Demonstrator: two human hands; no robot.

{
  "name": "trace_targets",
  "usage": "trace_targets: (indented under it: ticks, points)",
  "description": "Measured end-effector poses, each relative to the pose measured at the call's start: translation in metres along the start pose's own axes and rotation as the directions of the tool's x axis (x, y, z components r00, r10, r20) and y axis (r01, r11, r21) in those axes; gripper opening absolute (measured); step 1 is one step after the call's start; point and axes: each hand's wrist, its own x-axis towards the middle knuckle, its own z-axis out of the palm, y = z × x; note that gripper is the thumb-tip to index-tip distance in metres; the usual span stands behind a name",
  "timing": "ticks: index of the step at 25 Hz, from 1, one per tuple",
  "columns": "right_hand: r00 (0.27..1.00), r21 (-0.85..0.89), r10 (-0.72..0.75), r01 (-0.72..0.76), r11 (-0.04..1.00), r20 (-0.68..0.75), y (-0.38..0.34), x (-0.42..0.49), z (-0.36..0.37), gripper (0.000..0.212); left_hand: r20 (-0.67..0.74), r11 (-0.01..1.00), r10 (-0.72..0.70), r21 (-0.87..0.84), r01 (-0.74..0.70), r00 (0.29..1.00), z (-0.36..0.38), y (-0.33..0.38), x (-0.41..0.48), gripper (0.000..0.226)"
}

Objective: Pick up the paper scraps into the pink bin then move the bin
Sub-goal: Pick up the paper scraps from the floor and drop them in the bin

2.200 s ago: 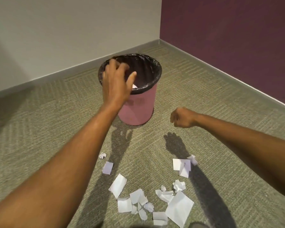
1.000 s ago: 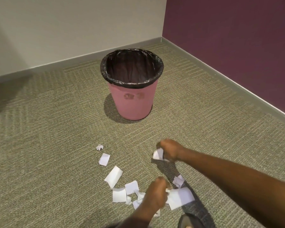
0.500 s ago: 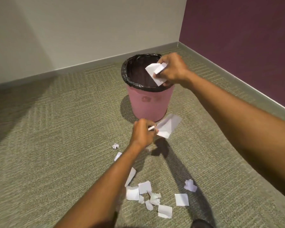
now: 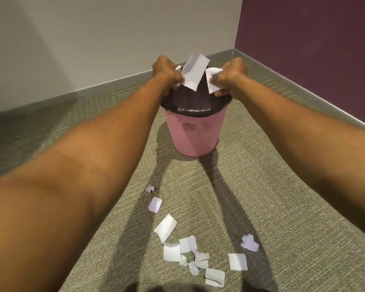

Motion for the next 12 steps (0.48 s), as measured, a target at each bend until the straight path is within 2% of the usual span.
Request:
trace_targets:
  ticks: [4, 6, 9, 11, 12]
  points:
    - [0.99, -0.03, -0.011, 0.016, 0.999, 0.143, 0.007, 0.01, 0.009, 0.032, 0.147, 0.991, -0.063, 0.125, 0.044, 0.987, 0.026, -0.001, 0.015, 0.062]
    - [0.977, -0.031, -0.04, 0.047, 0.998, 0.208, 0.009, 0.007, 0.011, 0.032, 0.185, 0.996, -0.001, 0.089, -0.016, 0.983, 0.026, -0.009, 0.01, 0.071]
    - [0.962, -0.029, -0.108, 0.119, 0.993, 0.252, 0.008, -0.003, 0.005, 0.02, 0.184, 0.976, 0.162, -0.174, -0.13, 0.969, 0.011, -0.026, -0.014, 0.082]
    - [0.922, -0.082, -0.17, 0.211, 0.974, 0.347, 0.007, -0.011, -0.006, 0.02, 0.136, 0.922, 0.199, -0.362, -0.139, 0.97, -0.002, -0.047, -0.032, 0.066]
    - [0.89, -0.112, -0.194, 0.261, 0.959, 0.412, 0.006, -0.015, -0.012, 0.019, 0.042, 0.902, 0.2, -0.398, -0.167, 0.979, -0.008, -0.06, -0.041, 0.049]
